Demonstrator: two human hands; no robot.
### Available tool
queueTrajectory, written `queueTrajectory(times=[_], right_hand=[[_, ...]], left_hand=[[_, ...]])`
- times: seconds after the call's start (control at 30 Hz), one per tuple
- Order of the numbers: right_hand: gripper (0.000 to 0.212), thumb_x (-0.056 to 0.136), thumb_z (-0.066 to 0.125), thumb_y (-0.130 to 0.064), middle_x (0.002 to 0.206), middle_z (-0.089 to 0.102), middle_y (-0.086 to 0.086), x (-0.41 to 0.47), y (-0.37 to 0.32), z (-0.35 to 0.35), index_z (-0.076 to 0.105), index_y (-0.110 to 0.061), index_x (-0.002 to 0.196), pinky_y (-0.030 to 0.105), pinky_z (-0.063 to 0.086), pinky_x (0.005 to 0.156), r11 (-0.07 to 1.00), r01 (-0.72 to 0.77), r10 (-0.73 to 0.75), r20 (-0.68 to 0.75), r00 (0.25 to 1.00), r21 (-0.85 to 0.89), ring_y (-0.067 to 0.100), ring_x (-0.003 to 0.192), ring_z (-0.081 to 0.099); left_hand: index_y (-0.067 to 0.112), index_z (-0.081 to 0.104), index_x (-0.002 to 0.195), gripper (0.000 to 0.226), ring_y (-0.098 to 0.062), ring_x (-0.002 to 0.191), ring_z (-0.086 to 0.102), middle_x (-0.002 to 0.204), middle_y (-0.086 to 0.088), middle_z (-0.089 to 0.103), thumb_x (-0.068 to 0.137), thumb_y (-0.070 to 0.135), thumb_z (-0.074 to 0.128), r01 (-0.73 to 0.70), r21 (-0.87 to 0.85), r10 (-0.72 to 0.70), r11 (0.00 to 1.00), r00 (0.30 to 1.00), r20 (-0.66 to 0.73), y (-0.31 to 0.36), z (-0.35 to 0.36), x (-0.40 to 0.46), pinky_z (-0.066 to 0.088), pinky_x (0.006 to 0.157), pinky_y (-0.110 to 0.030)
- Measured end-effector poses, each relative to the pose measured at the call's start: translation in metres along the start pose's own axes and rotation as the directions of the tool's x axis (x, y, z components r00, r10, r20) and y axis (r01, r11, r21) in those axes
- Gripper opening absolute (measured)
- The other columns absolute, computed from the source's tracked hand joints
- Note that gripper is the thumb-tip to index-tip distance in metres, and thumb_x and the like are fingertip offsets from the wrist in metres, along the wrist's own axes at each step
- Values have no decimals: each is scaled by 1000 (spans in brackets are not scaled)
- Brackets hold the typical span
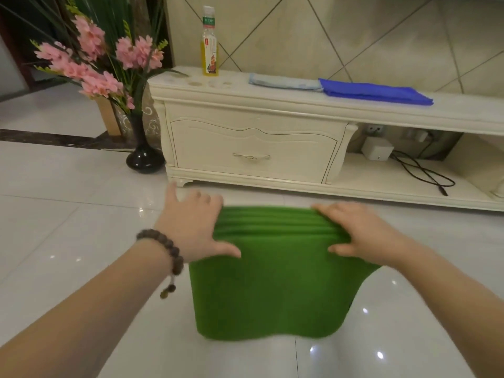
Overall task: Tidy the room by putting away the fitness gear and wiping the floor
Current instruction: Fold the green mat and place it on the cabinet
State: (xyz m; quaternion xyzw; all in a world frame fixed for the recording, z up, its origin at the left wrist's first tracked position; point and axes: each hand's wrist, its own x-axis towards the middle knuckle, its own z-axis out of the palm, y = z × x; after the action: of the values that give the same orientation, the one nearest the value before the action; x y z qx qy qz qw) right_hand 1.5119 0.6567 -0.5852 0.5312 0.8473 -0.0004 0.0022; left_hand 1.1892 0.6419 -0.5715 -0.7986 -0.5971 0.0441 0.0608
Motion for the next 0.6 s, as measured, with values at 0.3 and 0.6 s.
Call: queueTrajectory(times=[0.3, 0.6], right_hand=[[123, 65, 57, -79, 160, -8, 4, 29, -84, 4, -14, -24, 150, 64, -4, 112, 992, 13, 0, 107, 994, -126, 25, 146, -14], [116, 65, 59, -79, 148, 34, 1, 35, -88, 26, 7, -22, 151, 42, 18, 116, 987, 135, -134, 13, 991, -90, 21, 134, 31]], left_hand=[[22, 37, 125, 98, -18, 111, 46, 121, 4, 47, 57, 92, 48, -67, -53, 69, 996, 997, 27, 23, 43, 7, 38, 101, -38], [29, 37, 125, 81, -13, 105, 51, 117, 11, 52, 65, 82, 55, -93, -85, 95, 992, 995, 25, 21, 44, -3, 43, 93, -36]])
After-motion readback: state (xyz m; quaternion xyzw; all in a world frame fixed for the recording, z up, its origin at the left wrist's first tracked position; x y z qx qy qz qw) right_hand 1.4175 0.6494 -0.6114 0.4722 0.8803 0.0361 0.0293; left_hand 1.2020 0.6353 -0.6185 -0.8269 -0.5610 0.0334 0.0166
